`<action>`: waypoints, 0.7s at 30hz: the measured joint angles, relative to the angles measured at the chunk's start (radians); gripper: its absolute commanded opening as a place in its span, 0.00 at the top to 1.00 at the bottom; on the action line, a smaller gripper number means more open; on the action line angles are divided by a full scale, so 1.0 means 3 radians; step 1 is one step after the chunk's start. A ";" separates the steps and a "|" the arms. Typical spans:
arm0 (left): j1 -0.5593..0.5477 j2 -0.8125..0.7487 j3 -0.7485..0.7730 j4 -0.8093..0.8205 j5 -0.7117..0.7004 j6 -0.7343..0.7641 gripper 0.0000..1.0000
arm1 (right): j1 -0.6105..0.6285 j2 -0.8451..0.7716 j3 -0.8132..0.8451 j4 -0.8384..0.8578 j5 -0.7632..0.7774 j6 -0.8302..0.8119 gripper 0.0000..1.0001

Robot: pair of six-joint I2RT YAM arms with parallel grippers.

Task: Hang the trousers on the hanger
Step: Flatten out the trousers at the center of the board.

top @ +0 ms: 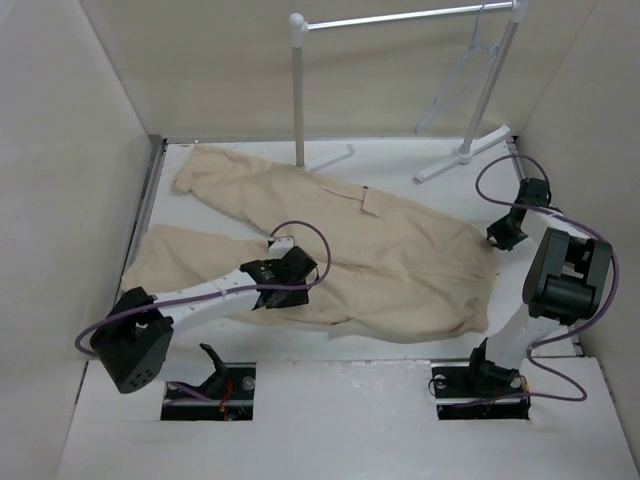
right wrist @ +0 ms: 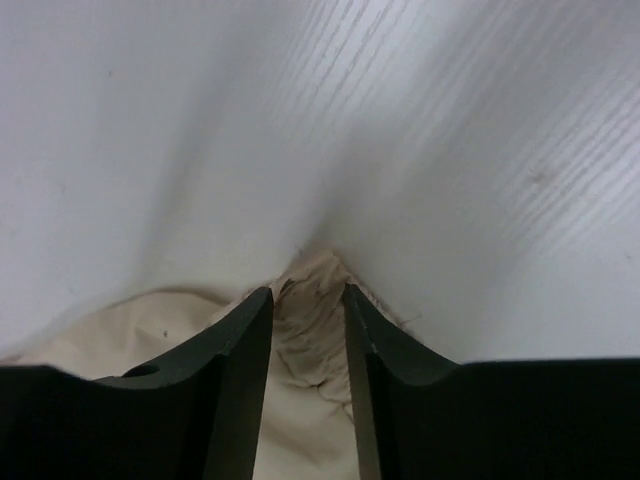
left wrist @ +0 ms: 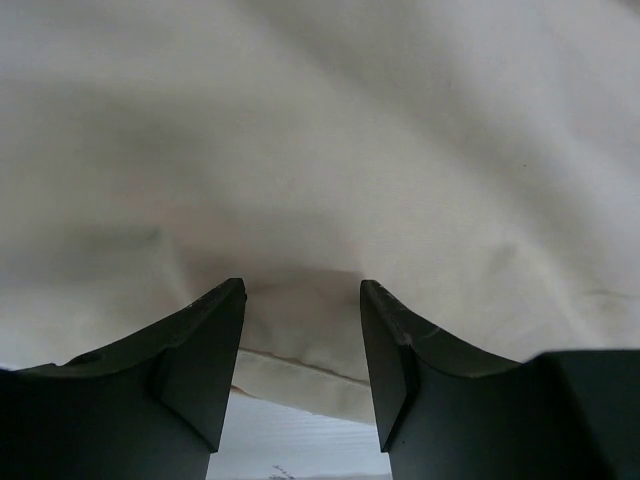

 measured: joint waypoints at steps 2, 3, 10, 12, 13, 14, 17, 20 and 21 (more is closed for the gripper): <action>0.0038 -0.0154 -0.0020 -0.0020 0.0000 -0.0050 0.52 | 0.0000 0.0175 0.0144 -0.0038 -0.0010 0.0015 0.87; 0.0067 -0.0253 -0.0020 -0.0033 0.0001 -0.0078 0.52 | 0.0000 0.0242 0.0211 -0.0060 -0.0015 0.0020 0.95; 0.0685 -0.0987 0.0094 -0.0319 -0.0005 -0.0202 0.47 | -0.0001 0.0559 0.0910 -0.0225 0.0045 0.0172 0.93; 0.1029 -0.1142 0.0174 -0.0381 -0.0013 -0.0214 0.46 | -0.0001 0.0674 0.1228 -0.0226 0.0111 0.0224 0.80; 0.1236 -0.1193 0.0221 -0.0398 -0.0010 -0.0221 0.46 | 0.0000 0.0726 0.1369 -0.0214 0.0144 0.0245 0.70; 0.1464 -0.1213 0.0277 -0.0411 0.0011 -0.0220 0.46 | 0.0000 0.0769 0.1507 -0.0196 0.0181 0.0272 0.59; 0.2153 -0.1113 0.0436 -0.0365 0.0081 -0.0219 0.45 | 0.0000 0.0785 0.1691 -0.0132 0.0235 0.0336 0.44; 0.2783 -0.0754 0.0595 -0.0148 0.0205 -0.0217 0.45 | 0.0027 0.0657 0.1639 -0.0090 0.0214 0.0371 0.49; 0.2932 -0.0584 0.0665 -0.0067 0.0252 -0.0217 0.46 | 0.0060 0.0535 0.1520 -0.0052 0.0192 0.0381 0.57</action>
